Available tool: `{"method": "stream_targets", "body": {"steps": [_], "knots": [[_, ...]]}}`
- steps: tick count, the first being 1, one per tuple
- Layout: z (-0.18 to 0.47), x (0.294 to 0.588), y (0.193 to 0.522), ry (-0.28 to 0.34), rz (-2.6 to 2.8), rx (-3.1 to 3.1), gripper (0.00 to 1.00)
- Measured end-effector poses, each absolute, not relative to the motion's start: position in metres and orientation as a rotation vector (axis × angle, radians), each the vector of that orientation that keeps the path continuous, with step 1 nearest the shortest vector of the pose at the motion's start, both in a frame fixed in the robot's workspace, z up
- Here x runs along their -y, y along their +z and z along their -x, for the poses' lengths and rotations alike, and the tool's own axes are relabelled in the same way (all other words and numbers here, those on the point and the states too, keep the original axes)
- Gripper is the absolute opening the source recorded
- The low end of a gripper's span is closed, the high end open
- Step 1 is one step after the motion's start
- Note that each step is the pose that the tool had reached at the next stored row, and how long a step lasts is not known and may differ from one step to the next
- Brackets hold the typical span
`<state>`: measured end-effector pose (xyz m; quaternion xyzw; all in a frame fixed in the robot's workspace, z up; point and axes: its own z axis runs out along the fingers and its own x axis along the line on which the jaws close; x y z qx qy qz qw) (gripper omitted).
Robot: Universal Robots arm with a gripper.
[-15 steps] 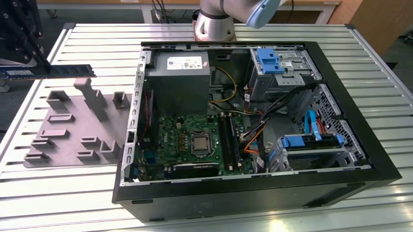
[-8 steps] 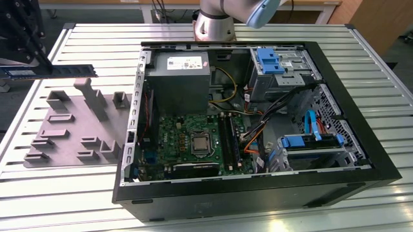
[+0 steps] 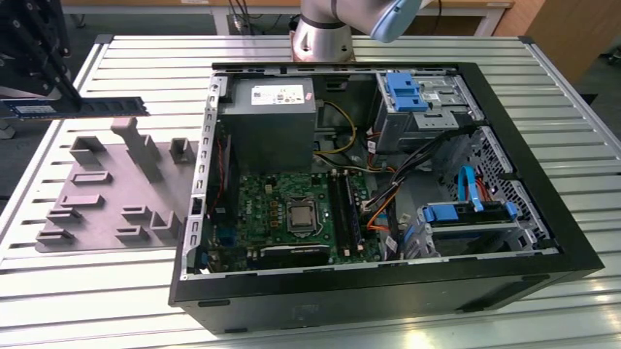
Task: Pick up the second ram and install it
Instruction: 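Pick up the second ram and move it above second insertion slot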
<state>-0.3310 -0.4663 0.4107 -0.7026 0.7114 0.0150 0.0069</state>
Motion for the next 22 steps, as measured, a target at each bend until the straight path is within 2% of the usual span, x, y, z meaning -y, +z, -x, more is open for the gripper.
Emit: {"method": "stream_targets", "body": {"steps": [22], "knots": [[0.3249, 0.4663, 0.4107, 0.047, 2.198, -2.225, 0.14]]}}
